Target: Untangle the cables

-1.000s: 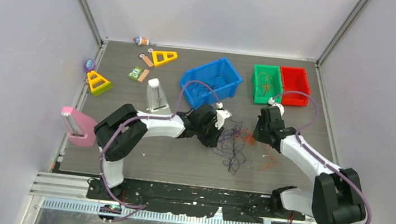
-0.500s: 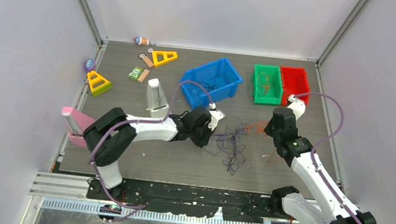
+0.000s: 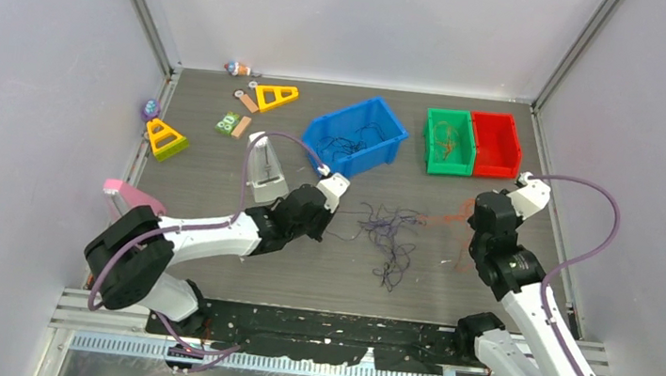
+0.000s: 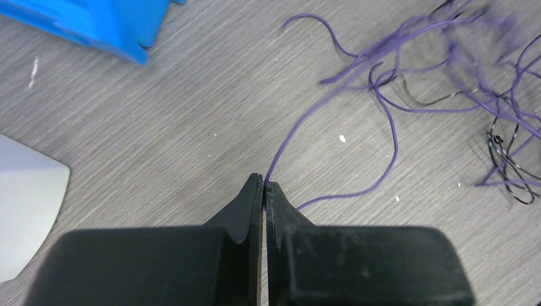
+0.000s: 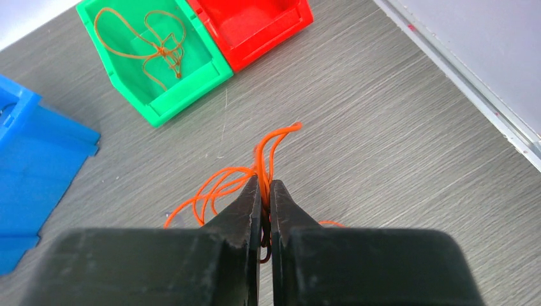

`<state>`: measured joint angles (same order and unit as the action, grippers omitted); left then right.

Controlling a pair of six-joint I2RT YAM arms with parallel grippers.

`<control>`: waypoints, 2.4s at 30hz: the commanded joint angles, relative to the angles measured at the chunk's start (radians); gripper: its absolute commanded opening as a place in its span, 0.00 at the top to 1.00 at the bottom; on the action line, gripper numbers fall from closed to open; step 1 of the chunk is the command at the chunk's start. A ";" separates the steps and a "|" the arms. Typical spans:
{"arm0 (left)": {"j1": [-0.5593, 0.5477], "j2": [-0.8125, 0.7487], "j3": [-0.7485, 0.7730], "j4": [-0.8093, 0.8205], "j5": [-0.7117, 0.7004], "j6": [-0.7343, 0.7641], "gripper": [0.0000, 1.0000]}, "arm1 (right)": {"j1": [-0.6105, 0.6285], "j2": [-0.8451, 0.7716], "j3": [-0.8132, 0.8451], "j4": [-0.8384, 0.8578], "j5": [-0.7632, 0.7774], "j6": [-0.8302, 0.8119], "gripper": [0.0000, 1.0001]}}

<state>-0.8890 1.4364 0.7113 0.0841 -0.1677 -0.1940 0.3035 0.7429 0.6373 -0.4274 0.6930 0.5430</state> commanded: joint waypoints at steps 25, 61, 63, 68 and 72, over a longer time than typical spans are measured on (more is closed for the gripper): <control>-0.001 -0.143 -0.091 0.130 -0.238 -0.009 1.00 | -0.018 0.132 0.308 0.066 0.025 -0.053 0.95; 0.053 -0.285 -0.187 0.155 -0.337 -0.057 1.00 | -0.155 1.019 0.908 0.122 -0.277 0.088 0.95; 0.053 -0.284 -0.187 0.157 -0.334 -0.056 1.00 | -0.177 1.091 0.965 0.112 -0.287 0.109 0.94; 0.053 -0.284 -0.186 0.154 -0.328 -0.054 1.00 | -0.197 1.198 1.086 0.016 -0.300 0.088 0.08; 0.052 -0.285 -0.186 0.153 -0.325 -0.052 1.00 | -0.198 1.099 1.001 0.029 -0.403 0.002 0.07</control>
<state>-0.8356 1.1584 0.5236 0.1837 -0.4953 -0.2531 0.1032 1.9594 1.6592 -0.3939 0.3817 0.6094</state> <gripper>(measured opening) 0.006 0.927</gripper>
